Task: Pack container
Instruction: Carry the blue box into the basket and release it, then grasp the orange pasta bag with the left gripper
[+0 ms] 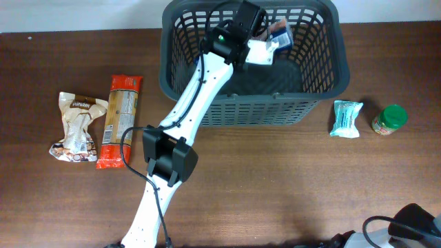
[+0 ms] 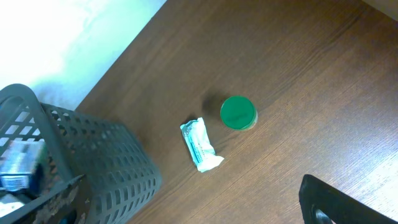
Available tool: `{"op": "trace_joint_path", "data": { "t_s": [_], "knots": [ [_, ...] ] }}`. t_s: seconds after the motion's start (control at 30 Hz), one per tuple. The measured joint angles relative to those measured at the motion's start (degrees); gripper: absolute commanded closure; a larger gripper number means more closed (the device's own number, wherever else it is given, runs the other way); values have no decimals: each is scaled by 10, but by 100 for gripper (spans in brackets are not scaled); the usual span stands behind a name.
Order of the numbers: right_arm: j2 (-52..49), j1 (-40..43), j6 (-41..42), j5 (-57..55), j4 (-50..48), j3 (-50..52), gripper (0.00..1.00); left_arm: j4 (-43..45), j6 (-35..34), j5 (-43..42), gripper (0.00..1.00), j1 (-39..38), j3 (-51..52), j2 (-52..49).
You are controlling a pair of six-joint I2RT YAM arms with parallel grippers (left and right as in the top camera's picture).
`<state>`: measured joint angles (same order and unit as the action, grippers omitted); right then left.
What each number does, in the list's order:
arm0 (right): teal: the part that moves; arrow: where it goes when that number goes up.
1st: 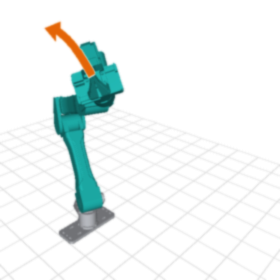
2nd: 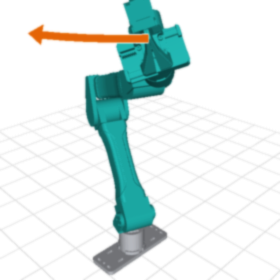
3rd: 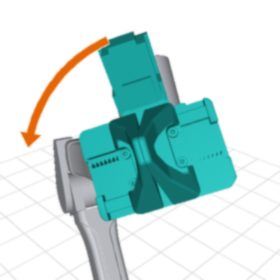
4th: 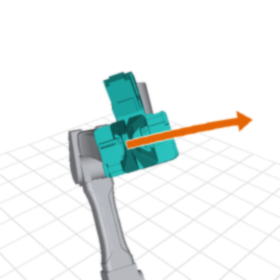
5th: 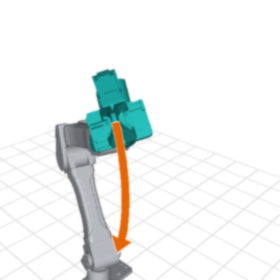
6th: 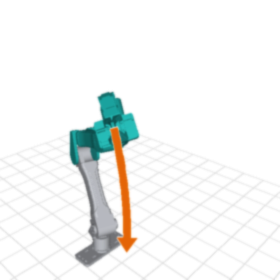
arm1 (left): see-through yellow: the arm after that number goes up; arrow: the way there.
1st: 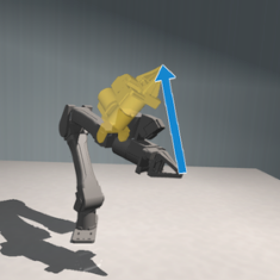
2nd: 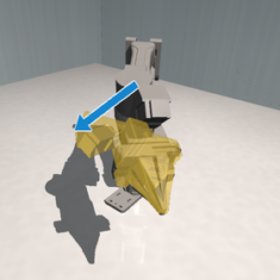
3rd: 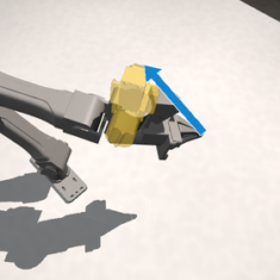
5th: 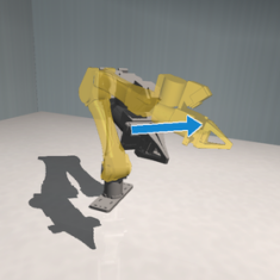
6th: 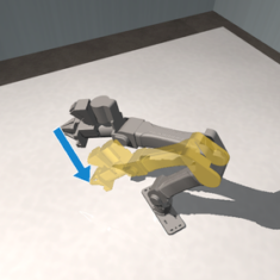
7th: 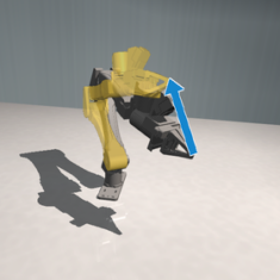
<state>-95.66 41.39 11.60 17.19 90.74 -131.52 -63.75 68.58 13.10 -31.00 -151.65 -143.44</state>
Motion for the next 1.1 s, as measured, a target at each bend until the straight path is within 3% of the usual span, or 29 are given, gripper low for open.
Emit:
{"op": "trace_joint_path", "data": {
  "t_s": [0.03,0.1,0.17,0.3,0.5,0.8,0.97,1.1],
  "knots": [
    [0,0,0,0,0,0,1,0,1,3,94,1,13,0],
    [0,0,0,0,0,0,1,2,5,6,67,2,31,0],
    [0,0,0,0,0,0,1,2,9,9,1,3,49,0],
    [0,0,0,0,0,0,1,10,-23,10,1,4,59,-1],
    [0,0,0,0,0,0,1,33,-147,11,1,4,59,26],
    [0,0,0,0,0,0,1,-92,-251,11,1,33,46,275],
    [0,0,0,0,0,0,1,-198,-344,3,1,117,22,405],
    [-1,0,0,0,0,0,1,-255,-397,-48,1,215,28,418]
  ]
}}
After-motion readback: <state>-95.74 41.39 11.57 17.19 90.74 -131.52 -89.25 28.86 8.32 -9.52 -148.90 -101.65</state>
